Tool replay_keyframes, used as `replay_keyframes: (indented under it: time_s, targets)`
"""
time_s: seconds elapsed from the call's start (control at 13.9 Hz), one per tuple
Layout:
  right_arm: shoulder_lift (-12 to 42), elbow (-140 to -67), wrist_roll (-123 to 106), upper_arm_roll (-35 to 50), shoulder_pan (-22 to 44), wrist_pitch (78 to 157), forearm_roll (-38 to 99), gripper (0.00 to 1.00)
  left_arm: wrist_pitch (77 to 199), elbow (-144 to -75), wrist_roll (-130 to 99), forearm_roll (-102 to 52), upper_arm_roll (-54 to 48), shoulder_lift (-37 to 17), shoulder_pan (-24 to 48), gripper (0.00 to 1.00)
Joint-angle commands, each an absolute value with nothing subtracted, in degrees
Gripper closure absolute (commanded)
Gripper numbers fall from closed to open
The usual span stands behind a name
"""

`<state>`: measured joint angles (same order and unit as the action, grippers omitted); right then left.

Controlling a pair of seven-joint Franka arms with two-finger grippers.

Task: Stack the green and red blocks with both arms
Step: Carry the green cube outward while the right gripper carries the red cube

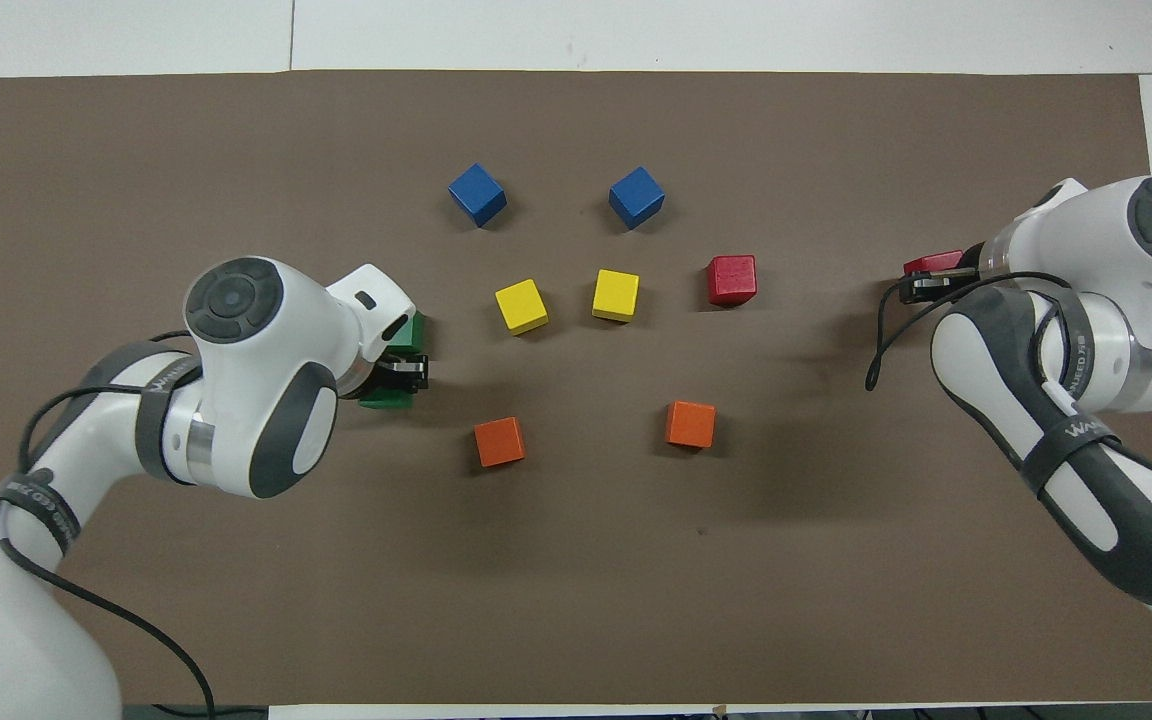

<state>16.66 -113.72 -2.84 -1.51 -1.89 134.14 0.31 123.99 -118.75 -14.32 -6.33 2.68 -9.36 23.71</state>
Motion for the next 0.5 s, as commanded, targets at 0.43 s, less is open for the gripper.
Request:
replay_keyframes:
  time_s: [0.43]
  targets:
    - [19.8,-113.4,-3.9,-0.7,-3.7,135.9,-0.2,1.0,107.4,-116.5,4.2,-1.9,2.6,0.8,2.9,1.0]
